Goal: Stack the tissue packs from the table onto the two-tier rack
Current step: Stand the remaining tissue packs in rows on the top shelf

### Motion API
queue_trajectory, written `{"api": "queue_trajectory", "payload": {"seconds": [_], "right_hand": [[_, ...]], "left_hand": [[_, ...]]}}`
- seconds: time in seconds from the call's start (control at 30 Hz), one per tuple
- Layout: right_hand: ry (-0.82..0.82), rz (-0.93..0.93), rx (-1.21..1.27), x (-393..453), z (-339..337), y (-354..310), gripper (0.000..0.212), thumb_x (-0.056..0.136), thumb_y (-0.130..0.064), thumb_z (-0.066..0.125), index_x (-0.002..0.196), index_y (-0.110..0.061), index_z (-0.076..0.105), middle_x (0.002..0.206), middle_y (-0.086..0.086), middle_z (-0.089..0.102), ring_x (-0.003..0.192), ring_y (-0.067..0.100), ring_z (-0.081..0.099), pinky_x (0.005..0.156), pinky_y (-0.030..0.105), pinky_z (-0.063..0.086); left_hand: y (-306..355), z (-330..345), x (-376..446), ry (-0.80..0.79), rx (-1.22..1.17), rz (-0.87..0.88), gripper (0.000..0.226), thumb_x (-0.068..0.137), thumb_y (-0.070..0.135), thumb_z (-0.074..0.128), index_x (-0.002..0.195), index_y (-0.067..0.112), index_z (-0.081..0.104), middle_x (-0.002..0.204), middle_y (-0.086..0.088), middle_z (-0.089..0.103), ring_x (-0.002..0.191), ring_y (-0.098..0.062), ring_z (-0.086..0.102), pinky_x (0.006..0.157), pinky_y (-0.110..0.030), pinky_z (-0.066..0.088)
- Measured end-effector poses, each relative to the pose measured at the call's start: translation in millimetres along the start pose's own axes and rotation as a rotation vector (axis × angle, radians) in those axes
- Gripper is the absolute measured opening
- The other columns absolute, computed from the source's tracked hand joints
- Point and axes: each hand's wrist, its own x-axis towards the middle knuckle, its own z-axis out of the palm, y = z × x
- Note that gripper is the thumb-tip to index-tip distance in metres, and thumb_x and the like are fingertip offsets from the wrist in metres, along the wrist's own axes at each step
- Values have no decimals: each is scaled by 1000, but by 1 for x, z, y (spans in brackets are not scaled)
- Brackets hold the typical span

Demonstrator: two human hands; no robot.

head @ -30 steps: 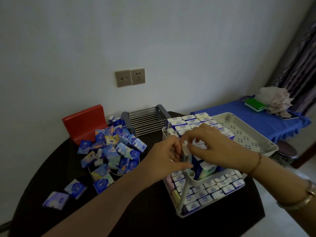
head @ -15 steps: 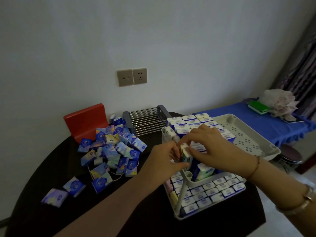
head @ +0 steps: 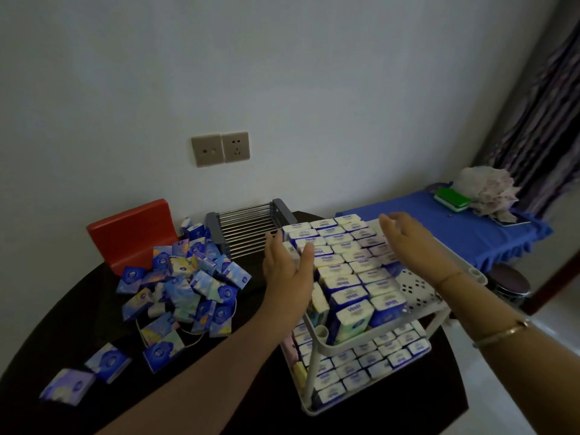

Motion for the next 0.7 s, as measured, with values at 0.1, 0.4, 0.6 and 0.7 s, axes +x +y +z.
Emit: {"api": "queue_trajectory", "payload": {"seconds": [0.1,0.4,0.6,0.7], "right_hand": [[-149,62,-114,12,0,8,23,101,-37,29,90,-34,49,96,7,51,85,23,54,81,33,41],[-249,136,-78,10,14,3,45,101,-38,27,128,-6,45,123,16,53,102,27,53,90,36,40],[75,-90,-225,-4,21,-5,53,97,-43,37,136,-7,39,125,17,56,116,32,50,103,46,36],[134,-353,-211,-17,31,-44,42,96,-33,46,130,-8,48,127,13,54,119,28,47,101,39,33]], "left_hand": [[8,18,3,-37,31,-75,69,99,42,37,152,20,-2,160,1,-12,147,-18,-6,120,-42,8],[0,28,4,-56,167,-39,75,99,26,47,152,18,-5,159,2,-18,146,-19,-14,120,-42,4],[-1,6,5,15,17,3,63,98,28,47,152,20,14,160,4,-2,147,-16,2,119,-39,12],[-14,-25,4,48,-28,8,56,100,28,43,150,23,19,160,5,7,146,-12,7,118,-35,13]]}}
